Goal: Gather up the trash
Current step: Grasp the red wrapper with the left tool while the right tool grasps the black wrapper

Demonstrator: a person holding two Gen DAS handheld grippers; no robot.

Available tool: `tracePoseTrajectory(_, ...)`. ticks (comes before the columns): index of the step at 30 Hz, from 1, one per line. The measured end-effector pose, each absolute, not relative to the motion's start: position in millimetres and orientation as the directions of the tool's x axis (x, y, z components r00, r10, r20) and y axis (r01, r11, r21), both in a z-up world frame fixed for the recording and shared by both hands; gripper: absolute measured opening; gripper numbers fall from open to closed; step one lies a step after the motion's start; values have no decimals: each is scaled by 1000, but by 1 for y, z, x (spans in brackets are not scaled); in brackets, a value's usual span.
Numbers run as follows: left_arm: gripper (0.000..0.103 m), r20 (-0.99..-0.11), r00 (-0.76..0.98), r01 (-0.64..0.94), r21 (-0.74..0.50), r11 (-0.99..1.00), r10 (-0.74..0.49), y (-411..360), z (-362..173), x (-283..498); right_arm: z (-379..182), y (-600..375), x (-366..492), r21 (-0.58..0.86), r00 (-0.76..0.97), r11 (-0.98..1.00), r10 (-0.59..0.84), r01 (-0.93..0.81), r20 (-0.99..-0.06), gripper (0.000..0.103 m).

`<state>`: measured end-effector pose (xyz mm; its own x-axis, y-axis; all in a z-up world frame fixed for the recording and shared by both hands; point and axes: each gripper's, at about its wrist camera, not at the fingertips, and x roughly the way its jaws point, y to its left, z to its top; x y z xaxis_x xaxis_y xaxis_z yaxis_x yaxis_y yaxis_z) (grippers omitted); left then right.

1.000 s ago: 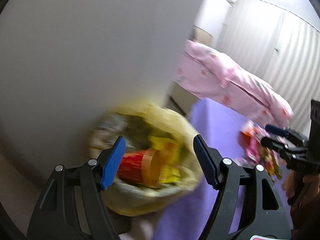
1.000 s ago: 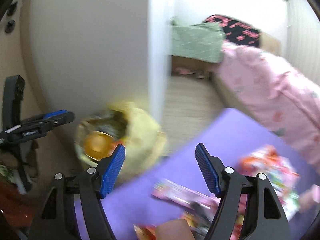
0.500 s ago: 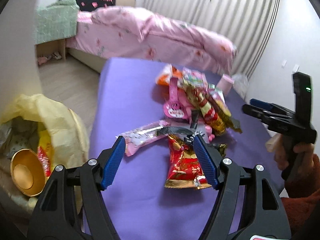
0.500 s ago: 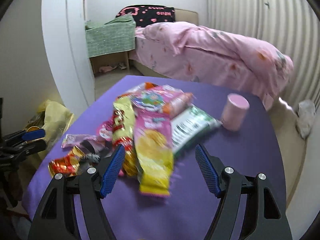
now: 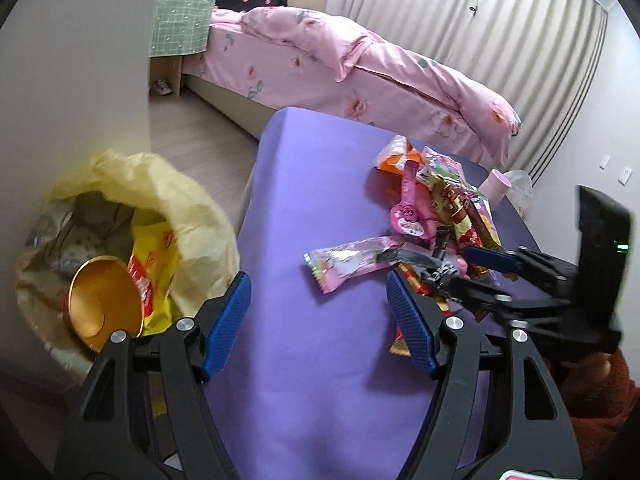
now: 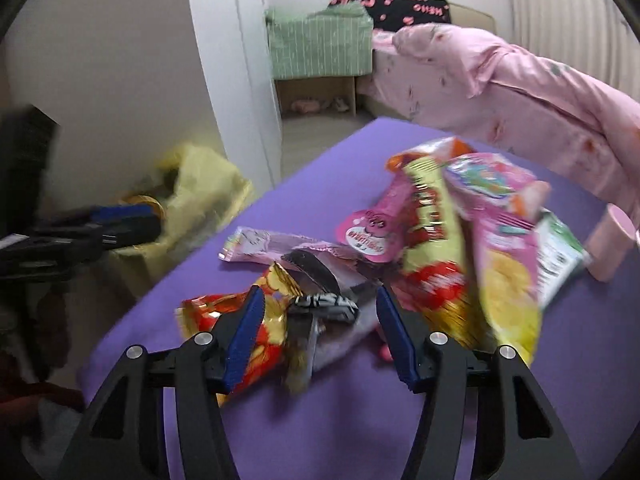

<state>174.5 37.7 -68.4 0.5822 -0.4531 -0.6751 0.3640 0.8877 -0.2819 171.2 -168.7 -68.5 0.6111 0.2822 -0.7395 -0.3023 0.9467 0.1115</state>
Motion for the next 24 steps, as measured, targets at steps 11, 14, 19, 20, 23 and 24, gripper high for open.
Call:
tracePoseTrajectory(11,66,-676,518,403,-348,846,-525,30,-81,171,-67,-192,147,191,578,949,304,-250,-757,35)
tracePoseTrajectory(14,67,-676,487,443,-354,824,-553,15,-84,167,-54,-205,124,168,623,959,277,-228,-732,35)
tracePoseTrajectory(19,66,-696,417,479,-379,792,-585,-7,-92,165,-50,-232,100,150,659,979,205,-139,-724,35)
tracePoseTrajectory(20,66,-701,401,487,-381,786,-589,-12,-93,163,-51,-236,98,150,660,981,195,-125,-726,35)
tracePoseTrajectory(23,60,-708,362,518,-387,762,-606,-26,-96,158,-56,-246,93,172,662,981,186,-87,-726,35)
tracePoseTrajectory(24,60,-711,359,524,-383,761,-605,-30,-96,157,-57,-249,93,185,664,980,188,-76,-724,35)
